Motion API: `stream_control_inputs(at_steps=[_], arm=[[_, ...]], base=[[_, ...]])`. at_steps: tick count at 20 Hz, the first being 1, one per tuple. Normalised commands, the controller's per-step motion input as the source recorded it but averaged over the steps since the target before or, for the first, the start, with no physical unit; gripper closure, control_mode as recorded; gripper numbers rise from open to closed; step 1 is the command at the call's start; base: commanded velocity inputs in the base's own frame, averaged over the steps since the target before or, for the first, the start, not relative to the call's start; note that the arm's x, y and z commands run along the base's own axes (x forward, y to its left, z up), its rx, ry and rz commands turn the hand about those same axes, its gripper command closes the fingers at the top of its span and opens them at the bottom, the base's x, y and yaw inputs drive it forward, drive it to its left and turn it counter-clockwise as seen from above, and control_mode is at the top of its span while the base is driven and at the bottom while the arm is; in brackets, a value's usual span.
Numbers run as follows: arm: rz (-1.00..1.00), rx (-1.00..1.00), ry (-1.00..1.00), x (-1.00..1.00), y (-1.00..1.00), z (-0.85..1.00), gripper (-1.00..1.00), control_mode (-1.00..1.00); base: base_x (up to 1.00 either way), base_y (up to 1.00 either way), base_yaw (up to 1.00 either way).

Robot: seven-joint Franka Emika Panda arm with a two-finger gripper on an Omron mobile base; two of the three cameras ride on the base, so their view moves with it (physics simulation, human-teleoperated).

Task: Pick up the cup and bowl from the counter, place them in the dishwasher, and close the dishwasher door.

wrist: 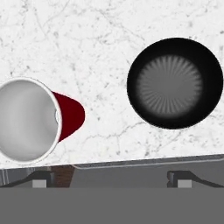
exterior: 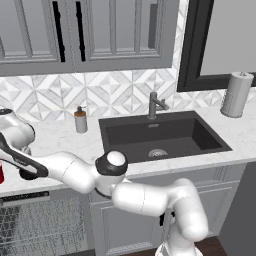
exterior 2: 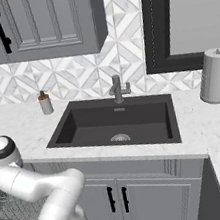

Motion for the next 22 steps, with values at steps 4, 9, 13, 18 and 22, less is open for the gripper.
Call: stream_control_inputs(at_steps=[4,9,13,18,22], arm=[[0.0,0.0,0.0,0.05,0.29,0.0,-1.0,-1.0],[0.0,0.0,0.0,0.25,0.2,0.0,-1.0,-1.0],[0.0,0.0,0.0,0.26,0.0,0.0,-1.0,-1.0],[0.0,0.0,0.0,0.07,0.05,0.0,-1.0,-1.0],[0.0,0.0,0.0,0.02,0.1,0.0,-1.0,-1.0]], base=[[0.0,0.0,0.0],[0.0,0.0,0.0],[0.0,0.0,0.0],[0.0,0.0,0.0],[0.0,0.0,0.0]])
